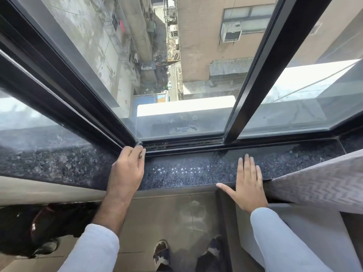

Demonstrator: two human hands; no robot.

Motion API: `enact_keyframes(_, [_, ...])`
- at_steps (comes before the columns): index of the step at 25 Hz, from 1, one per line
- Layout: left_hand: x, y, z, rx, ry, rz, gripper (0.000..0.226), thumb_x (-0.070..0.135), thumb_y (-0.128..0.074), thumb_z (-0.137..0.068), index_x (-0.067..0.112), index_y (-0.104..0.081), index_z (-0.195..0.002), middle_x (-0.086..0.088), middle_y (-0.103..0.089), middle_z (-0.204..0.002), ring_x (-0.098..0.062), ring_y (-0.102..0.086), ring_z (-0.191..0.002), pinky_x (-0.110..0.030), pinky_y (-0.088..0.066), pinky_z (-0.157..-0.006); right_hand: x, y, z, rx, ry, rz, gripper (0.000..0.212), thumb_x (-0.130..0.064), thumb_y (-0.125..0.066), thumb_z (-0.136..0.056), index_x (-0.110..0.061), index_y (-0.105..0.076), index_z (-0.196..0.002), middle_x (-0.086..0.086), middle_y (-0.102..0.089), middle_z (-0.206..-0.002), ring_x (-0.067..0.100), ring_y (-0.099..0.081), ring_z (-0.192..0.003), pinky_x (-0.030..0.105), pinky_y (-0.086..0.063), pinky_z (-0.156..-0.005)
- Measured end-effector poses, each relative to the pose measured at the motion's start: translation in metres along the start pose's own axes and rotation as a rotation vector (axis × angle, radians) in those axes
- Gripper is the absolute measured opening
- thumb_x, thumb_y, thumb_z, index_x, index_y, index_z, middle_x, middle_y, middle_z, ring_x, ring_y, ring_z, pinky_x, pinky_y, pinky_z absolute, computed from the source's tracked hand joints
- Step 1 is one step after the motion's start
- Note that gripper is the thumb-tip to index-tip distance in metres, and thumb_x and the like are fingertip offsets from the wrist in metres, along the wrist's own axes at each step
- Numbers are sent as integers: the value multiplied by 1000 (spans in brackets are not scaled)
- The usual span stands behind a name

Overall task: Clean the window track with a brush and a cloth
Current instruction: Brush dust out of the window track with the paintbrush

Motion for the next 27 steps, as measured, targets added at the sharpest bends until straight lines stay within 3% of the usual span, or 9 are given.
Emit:
enact_keyframes(3, [41, -26, -7, -80, -102, -43, 7, 5, -74, -92, 2, -73, -98, -16, -65, -88, -40, -66, -61, -44, -60, -51, 0, 0, 1, -10, -5, -2, 126, -97, -16, -81, -2, -6, -164, 21, -4, -175, 34, -4, -163, 56, -14, -132])
enact_keyframes(7, [104, -61, -1, -202, -360, 64, 12, -8, -76, -85, 0, -70, -92, -16, -62, -84, -34, -57, -54, -37, -54, -50, 1, 0, 0, -8, -7, -22, 126, -97, -17, -81, -3, -7, -164, 21, -3, -175, 34, -3, -163, 56, -14, -132])
enact_keyframes(11, [157, -88, 6, -279, -538, 209, 15, -7, -73, -87, 1, -71, -100, -16, -63, -91, -34, -61, -63, -42, -57, -60, 0, -1, 0, -12, -7, -20, 126, -97, -15, -81, -3, -3, -164, 20, 2, -175, 33, 0, -163, 55, -11, -132])
enact_keyframes(14, [179, -105, 10, -354, -519, 368, 23, -1, -70, -94, 4, -72, -116, -16, -67, -107, -33, -69, -81, -40, -60, -73, 0, 0, 0, -9, -13, -8, 125, -97, -14, -82, -2, -3, -164, 21, 1, -175, 34, -1, -163, 55, -12, -132])
enact_keyframes(19, [134, -94, 6, -270, -204, 679, 21, 12, -68, -100, 13, -76, -119, -4, -74, -110, -19, -72, -99, -42, -61, -85, 1, 0, 0, -13, -13, -8, 126, -97, -17, -82, -3, 0, -164, 20, 4, -175, 33, 2, -163, 55, -10, -133])
enact_keyframes(23, [44, -72, 35, -98, 338, 1118, 24, 25, -64, -102, 13, -75, -120, -13, -81, -98, -29, -79, -91, -38, -66, -85, 0, 5, 1, -23, 12, -21, 122, -94, -19, -84, -3, 0, -164, 20, 4, -175, 34, 2, -163, 54, -11, -133])
enact_keyframes(27, [1, -70, 74, -33, 658, 1460, 30, 13, -47, -107, -1, -70, -121, -18, -80, -90, -30, -79, -86, -36, -67, -80, 11, 5, 22, -2, -19, -18, 111, -86, -19, -92, -2, -3, -164, 21, 2, -175, 35, -1, -163, 54, -20, -131])
Point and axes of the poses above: each hand's wrist, its own z-axis away from the middle knuckle, its own y-axis out of the back of the hand, x = y × z, the point moved 9 cm from there along -z, towards the middle knuckle
